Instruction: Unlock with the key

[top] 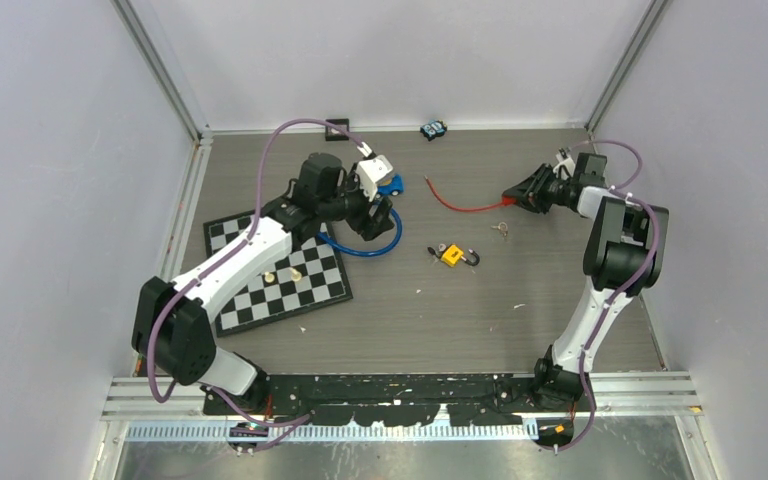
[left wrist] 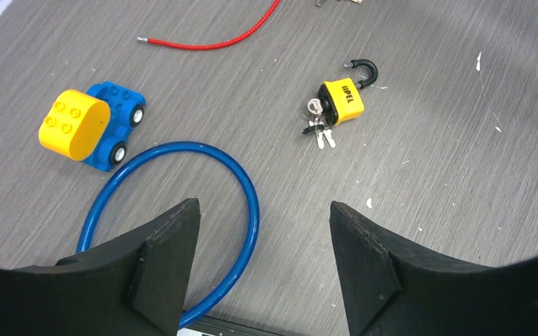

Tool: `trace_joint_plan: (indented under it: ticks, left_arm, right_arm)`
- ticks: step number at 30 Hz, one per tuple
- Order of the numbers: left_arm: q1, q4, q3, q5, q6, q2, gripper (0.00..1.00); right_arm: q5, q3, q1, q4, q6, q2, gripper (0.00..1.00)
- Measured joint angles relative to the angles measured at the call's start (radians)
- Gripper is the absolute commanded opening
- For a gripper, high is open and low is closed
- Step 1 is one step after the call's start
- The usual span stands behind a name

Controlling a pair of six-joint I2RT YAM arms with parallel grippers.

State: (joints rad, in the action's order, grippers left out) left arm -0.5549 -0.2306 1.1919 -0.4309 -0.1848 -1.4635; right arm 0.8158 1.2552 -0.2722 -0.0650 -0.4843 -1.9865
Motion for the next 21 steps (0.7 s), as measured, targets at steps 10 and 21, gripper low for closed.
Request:
trace_joint_plan:
  ticks: [10, 21]
  left_arm:
    - [0.000, 0.003, -0.024, -0.006, 0.018, 0.018, 0.93]
    - [0.005, -0.024, -0.024, 0.093, 0.010, 0.050, 1.00]
  right_arm:
    - [-0.106, 0.004, 0.000, -0.093, 0.053, -0.055, 0.27]
    - [-0.156, 0.016, 0.001, -0.126, 0.121, -0.055, 0.55]
